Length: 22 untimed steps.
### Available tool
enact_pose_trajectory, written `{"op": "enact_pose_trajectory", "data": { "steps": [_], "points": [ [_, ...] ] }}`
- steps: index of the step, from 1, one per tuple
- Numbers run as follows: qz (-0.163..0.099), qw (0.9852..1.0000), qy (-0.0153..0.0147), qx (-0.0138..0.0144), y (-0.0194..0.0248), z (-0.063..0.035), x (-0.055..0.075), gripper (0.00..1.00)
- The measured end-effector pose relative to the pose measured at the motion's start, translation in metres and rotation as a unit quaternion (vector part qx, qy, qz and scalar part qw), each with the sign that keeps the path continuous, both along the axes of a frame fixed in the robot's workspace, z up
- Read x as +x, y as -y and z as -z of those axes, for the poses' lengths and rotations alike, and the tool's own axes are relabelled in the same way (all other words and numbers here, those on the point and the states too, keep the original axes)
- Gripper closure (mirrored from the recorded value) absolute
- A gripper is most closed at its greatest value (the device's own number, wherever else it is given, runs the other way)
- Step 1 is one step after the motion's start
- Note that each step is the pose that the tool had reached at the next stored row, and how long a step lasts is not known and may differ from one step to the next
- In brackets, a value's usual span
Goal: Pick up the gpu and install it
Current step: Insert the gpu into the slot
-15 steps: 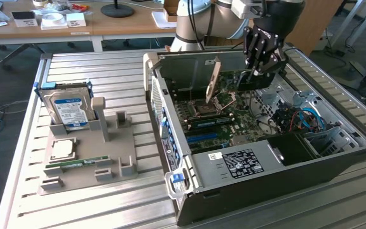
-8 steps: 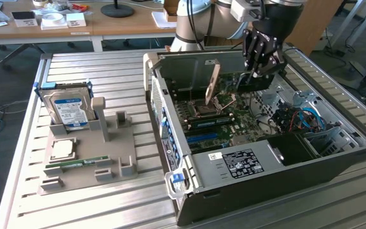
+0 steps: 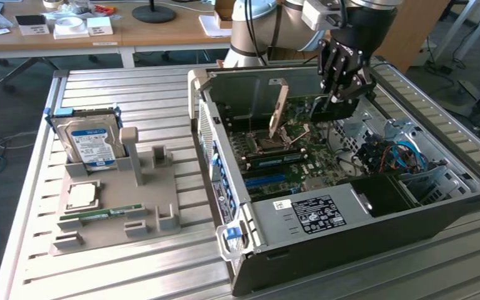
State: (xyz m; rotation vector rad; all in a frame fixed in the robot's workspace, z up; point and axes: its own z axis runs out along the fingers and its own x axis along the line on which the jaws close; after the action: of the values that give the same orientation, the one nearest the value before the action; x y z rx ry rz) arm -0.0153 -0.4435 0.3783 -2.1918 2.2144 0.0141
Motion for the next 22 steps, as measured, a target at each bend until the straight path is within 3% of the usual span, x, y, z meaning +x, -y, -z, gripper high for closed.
{"op": "enact_pose_trajectory", "data": {
  "steps": [22],
  "points": [
    [0.0, 1.0, -0.0001, -0.0001, 0.0, 0.0098, 0.0, 0.73]
  ]
}}
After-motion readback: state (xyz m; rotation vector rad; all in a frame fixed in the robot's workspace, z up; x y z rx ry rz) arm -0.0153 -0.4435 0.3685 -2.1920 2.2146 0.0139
